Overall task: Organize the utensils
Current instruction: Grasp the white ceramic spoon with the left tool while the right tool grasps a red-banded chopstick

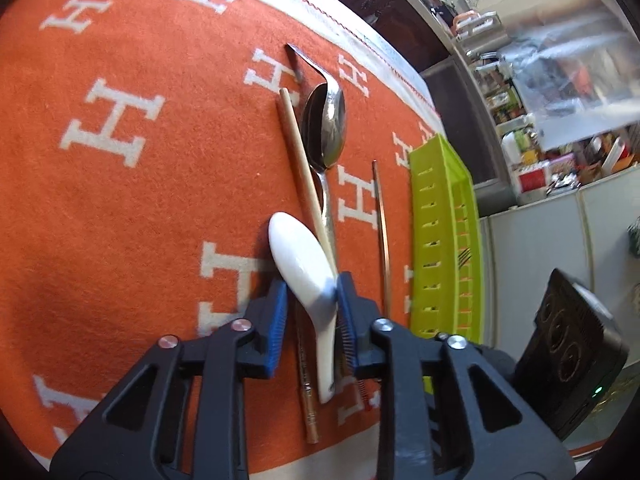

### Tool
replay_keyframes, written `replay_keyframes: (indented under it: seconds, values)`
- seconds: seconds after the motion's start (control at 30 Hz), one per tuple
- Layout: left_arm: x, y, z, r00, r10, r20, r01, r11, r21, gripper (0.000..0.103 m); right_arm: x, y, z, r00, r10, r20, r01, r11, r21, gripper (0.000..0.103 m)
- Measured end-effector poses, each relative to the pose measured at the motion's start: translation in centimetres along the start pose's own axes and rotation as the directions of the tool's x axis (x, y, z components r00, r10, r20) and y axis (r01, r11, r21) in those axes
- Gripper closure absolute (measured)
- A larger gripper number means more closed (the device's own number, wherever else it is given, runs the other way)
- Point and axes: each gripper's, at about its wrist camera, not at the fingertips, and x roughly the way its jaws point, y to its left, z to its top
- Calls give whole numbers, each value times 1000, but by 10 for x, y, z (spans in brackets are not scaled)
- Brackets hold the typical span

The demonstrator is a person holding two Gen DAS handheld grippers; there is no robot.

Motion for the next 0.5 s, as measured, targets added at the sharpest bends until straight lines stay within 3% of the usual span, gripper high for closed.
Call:
replay_keyframes:
  seconds: [0.23, 0.5]
  values:
    - [4, -16, 0, 998, 54, 36, -56, 997, 56, 89, -2, -4, -1, 1000, 12, -1, -12, 1000, 18, 97]
    - [3, -5, 9, 999, 41, 9, -41, 999, 22, 88, -10, -11, -2, 999, 38, 18, -38, 998, 44, 97]
